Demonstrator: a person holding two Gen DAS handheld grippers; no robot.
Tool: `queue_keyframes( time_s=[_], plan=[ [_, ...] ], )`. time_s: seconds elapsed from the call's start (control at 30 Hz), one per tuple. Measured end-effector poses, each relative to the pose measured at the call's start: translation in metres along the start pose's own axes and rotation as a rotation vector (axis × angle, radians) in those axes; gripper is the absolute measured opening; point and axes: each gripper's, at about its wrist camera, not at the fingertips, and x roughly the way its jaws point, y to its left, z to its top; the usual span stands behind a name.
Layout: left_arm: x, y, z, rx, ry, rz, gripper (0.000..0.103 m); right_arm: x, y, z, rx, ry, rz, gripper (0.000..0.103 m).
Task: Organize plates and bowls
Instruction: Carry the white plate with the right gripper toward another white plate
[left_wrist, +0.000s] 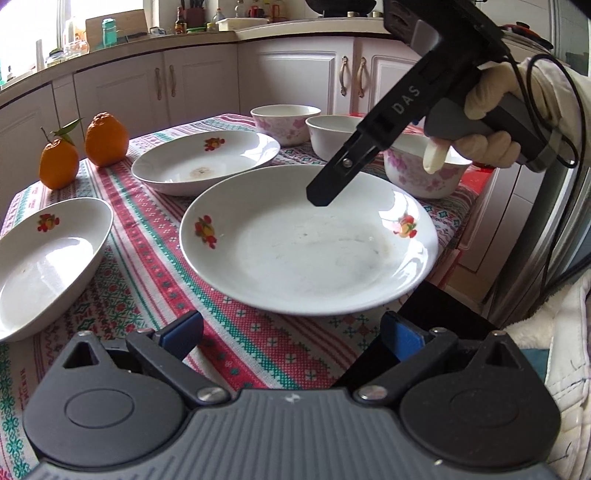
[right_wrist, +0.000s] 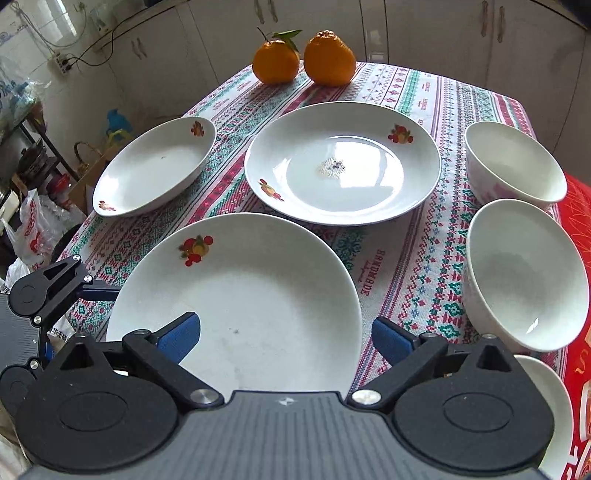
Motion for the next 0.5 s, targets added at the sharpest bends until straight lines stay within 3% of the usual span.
queue_keyframes(
  time_s=[0.13, 0.5],
  plan=[
    [0.001, 0.001, 0.002, -0.002, -0.019, -0.013, 0.1, 0.006, -0.004, 0.005, 0.002, 0.027, 0.002, 0.082],
    [0.003, 0.001, 0.003, 0.001, -0.024, -0.04, 0.096, 0.013, -0.02, 0.009, 0.054, 0.042, 0.083, 0.076]
  ],
)
